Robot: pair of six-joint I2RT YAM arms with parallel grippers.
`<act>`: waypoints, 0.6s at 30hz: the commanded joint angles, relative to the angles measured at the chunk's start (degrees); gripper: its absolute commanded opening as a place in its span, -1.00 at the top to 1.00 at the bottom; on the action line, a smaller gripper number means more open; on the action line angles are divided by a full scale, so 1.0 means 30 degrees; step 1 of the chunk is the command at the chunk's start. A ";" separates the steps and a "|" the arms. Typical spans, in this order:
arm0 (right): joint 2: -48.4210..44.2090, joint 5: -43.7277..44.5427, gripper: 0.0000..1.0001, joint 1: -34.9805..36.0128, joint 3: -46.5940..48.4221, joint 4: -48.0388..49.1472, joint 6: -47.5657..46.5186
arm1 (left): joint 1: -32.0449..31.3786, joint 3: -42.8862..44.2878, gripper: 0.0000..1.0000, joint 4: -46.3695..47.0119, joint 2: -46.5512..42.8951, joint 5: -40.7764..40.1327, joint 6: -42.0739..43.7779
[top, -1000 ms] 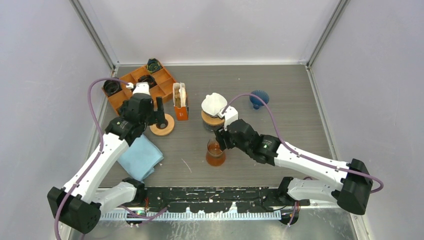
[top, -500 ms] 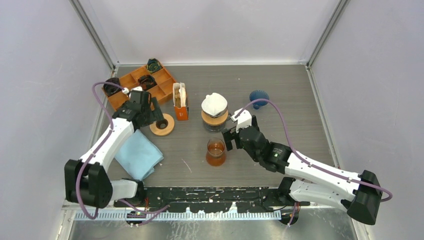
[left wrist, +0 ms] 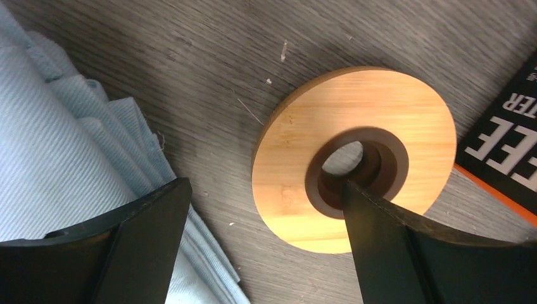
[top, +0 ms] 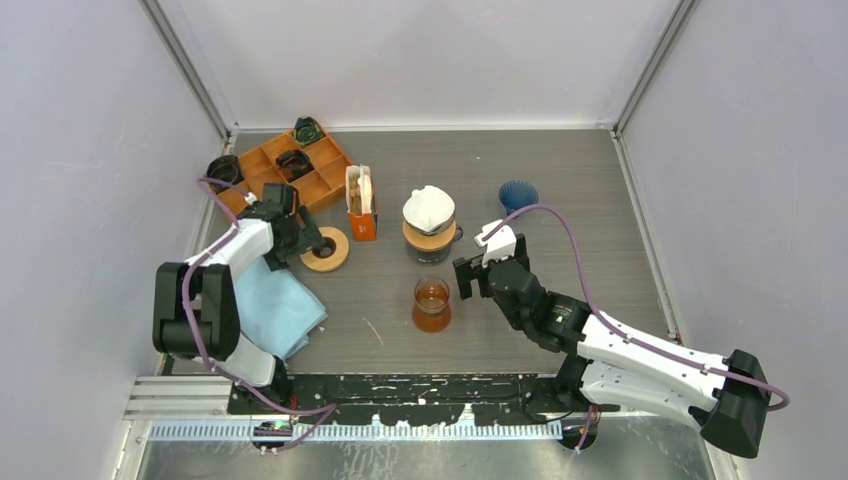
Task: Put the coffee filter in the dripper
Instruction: Pick up the connecting ring from the center of the board.
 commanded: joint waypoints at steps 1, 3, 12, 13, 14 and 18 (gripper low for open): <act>-0.0005 0.0868 -1.00 0.0042 0.0072 0.1188 -0.0219 | 0.0397 0.0689 -0.77 0.1262 0.0963 0.1090 -0.0449; 0.0125 0.0863 -1.00 0.0031 0.0108 0.1212 -0.0285 | 0.0461 0.0840 -0.59 0.1345 0.1487 0.1326 -0.0422; 0.0713 0.1007 -1.00 0.0045 0.0312 0.1033 -0.0495 | 0.0554 0.1192 -0.02 0.1343 0.2396 0.2144 -0.0359; 0.0732 0.0997 -1.00 0.0032 0.0367 0.1001 -0.0486 | 0.0554 0.1168 0.05 0.1211 0.2276 0.2146 -0.0358; 0.0727 0.0999 -1.00 0.0030 0.0381 0.0964 -0.0489 | 0.0554 0.1176 0.13 0.1143 0.2118 0.2109 -0.0336; 0.0774 0.0960 -1.00 0.0046 0.0450 0.0873 -0.0492 | 0.0554 0.1102 0.30 0.0660 0.1315 0.2088 -0.0221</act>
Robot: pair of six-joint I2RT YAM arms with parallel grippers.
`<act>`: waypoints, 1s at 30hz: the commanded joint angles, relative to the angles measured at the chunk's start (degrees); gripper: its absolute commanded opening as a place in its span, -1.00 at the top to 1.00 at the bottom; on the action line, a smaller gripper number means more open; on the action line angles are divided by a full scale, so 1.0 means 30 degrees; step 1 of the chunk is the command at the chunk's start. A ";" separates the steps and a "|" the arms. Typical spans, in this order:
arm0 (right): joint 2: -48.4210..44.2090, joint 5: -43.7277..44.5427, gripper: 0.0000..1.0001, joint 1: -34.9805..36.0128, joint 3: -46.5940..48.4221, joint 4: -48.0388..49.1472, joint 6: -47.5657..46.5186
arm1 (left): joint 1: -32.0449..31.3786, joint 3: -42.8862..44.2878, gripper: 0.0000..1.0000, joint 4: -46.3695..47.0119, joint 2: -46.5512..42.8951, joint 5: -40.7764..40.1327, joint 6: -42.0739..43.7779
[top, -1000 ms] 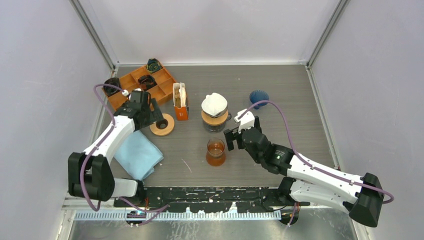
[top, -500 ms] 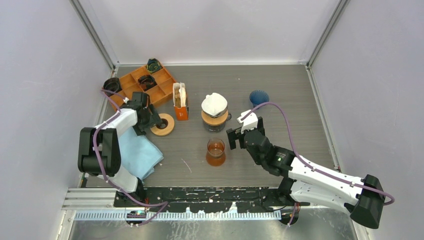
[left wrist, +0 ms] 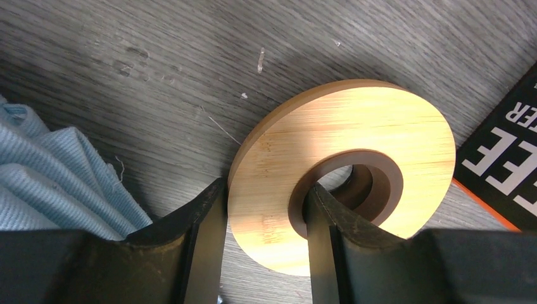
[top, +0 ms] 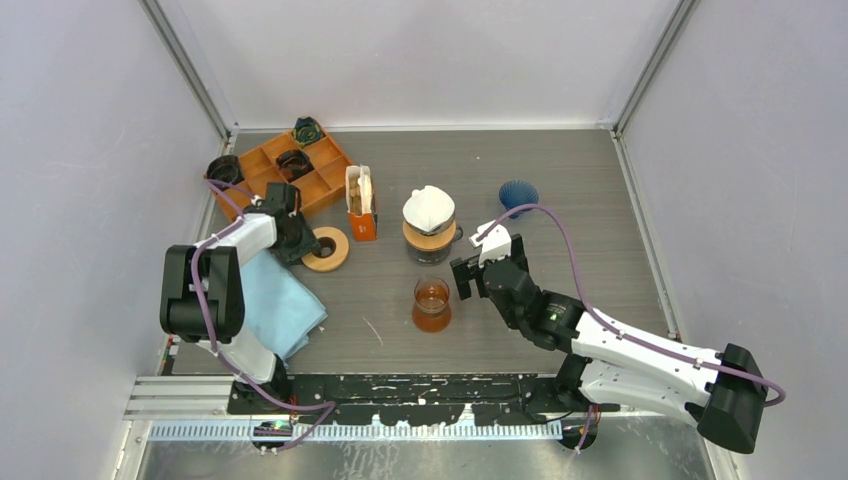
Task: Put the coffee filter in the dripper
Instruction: Pick up the connecting ring from the center of the board.
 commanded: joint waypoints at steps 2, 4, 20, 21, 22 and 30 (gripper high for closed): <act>0.0028 0.0521 -1.00 0.0032 0.0570 0.0611 -0.0127 | 0.0109 0.0581 0.34 -0.0467 -0.1631 0.0296 0.0214; 0.0068 0.0593 -1.00 0.0032 0.0714 0.0451 -0.0057 | 0.0113 0.0585 0.39 -0.0820 -0.2158 0.0497 0.0388; 0.0145 0.1629 -1.00 0.0031 0.2081 -0.1209 0.0539 | -0.0550 0.1006 0.47 -0.5147 -0.8033 0.4254 0.1464; 0.0151 0.1784 -1.00 0.0052 0.2144 -0.1257 0.0544 | -0.0775 0.1172 0.47 -0.5476 -0.8298 0.4339 0.1569; 0.0159 0.1983 -1.00 0.0055 0.2218 -0.1325 0.0545 | -0.1045 0.1361 0.47 -0.5843 -0.8485 0.4390 0.1689; -0.0149 0.3955 -1.00 0.0030 0.2358 -0.1503 0.0837 | -0.4448 0.2928 0.44 -0.8576 -0.9521 0.2792 0.2043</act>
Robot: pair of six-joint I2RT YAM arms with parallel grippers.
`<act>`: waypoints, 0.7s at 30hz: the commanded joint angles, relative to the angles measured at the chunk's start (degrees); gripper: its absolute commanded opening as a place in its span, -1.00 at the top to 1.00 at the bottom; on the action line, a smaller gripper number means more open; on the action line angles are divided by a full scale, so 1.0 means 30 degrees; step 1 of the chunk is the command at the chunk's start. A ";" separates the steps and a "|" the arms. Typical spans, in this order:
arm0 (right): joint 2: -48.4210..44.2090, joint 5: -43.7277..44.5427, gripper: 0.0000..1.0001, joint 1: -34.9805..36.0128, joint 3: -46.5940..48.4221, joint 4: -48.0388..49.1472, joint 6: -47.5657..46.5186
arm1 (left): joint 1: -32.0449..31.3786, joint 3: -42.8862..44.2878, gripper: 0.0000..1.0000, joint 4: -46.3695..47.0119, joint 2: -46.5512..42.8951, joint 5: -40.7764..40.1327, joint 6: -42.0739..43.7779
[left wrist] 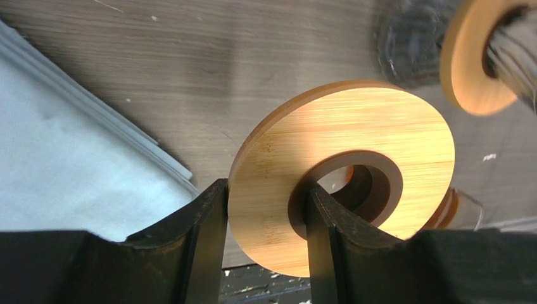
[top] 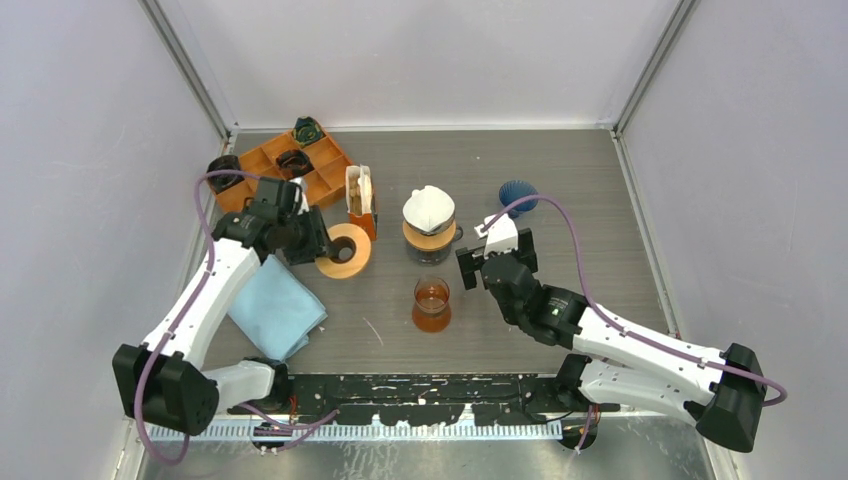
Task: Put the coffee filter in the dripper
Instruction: Pick up the connecting ring from the center of the board, then place the connecting ring on the coffee server.
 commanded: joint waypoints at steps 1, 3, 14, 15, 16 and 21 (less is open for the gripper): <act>-0.0477 0.2076 -1.00 0.0034 0.0868 0.0191 0.0605 | -0.1613 0.0951 0.44 -0.1263 -0.1117 -0.0445 0.0183; -0.0659 0.2828 -1.00 0.0053 0.0784 0.0136 0.0934 | -0.2731 0.1088 0.44 -0.1312 -0.1331 -0.0704 0.0011; -0.1736 0.5715 -1.00 0.0006 -0.0036 0.0321 0.1410 | -0.7392 0.2975 0.44 -0.1301 -0.0611 -0.2494 -0.0612; -0.1903 0.5888 -1.00 0.0001 -0.0166 0.0379 0.1432 | -0.7823 0.3064 0.44 -0.1197 -0.0476 -0.2606 -0.0730; -0.2003 0.6103 -1.00 0.0008 -0.0248 0.0390 0.1501 | -0.8328 0.3217 0.44 -0.1114 -0.0313 -0.2755 -0.0870; -0.2354 0.7008 -1.00 -0.0022 -0.0643 0.0366 0.1980 | -1.0633 0.3955 0.44 -0.0474 0.0876 -0.3487 -0.1274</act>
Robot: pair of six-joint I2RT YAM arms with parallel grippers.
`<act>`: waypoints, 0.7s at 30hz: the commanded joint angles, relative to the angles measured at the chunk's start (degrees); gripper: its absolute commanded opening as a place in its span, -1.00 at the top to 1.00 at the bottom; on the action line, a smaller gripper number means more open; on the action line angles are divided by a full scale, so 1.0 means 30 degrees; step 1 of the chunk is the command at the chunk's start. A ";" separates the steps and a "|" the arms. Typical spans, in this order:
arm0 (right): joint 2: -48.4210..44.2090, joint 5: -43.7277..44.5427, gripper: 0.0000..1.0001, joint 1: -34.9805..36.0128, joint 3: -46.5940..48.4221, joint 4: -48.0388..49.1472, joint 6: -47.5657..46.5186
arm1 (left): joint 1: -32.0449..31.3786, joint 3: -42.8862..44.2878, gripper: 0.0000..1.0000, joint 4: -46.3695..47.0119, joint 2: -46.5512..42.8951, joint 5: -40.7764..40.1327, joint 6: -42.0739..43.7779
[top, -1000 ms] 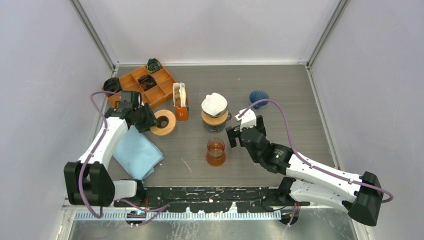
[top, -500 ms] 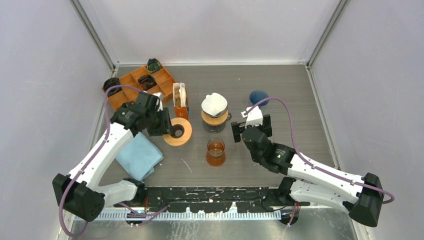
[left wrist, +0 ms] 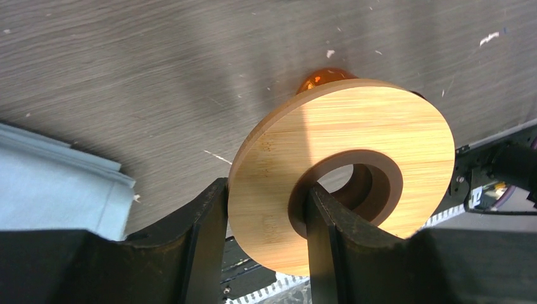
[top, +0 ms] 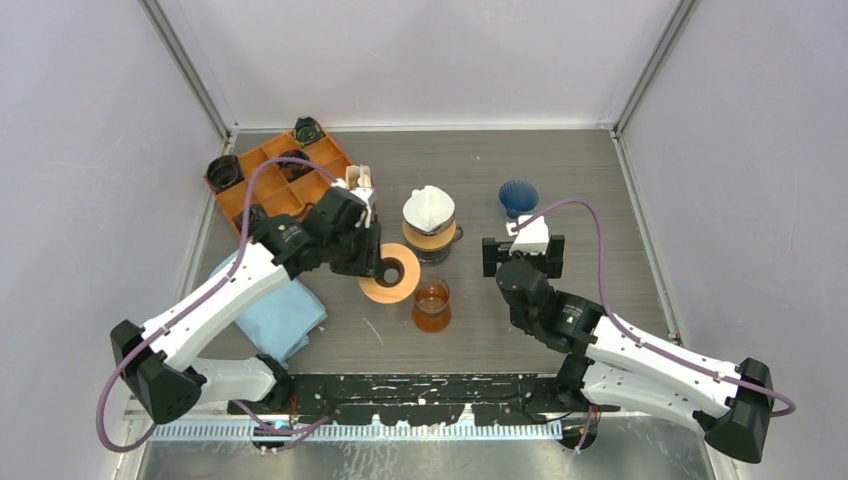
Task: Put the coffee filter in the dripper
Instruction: Place the connecting ring on the coffee server.
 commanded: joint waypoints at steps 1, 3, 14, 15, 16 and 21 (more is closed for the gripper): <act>-0.0520 0.1833 -1.00 -0.0002 -0.0270 0.0530 0.0945 | -0.1850 0.1370 0.45 0.1370 0.0894 -0.0759 -0.0626; -0.0687 0.2173 -1.00 -0.0034 -0.0420 0.0530 0.1097 | -0.2535 0.1693 0.45 0.1667 0.1717 -0.0777 -0.0683; -0.1505 0.2619 -1.00 -0.0157 -0.1055 0.0471 0.1505 | -0.4382 0.3769 0.43 0.2127 0.4741 -0.0563 -0.0182; -0.1536 0.2626 -1.00 -0.0173 -0.1090 0.0449 0.1508 | -0.4477 0.3834 0.43 0.2080 0.4943 -0.0568 -0.0123; -0.1569 0.2634 -1.00 -0.0164 -0.1105 0.0469 0.1504 | -0.4537 0.3934 0.43 0.2037 0.5140 -0.0561 -0.0101; -0.1543 0.2642 -1.00 -0.0213 -0.1163 0.0464 0.1504 | -0.4826 0.4212 0.40 0.1941 0.5875 -0.0326 0.0010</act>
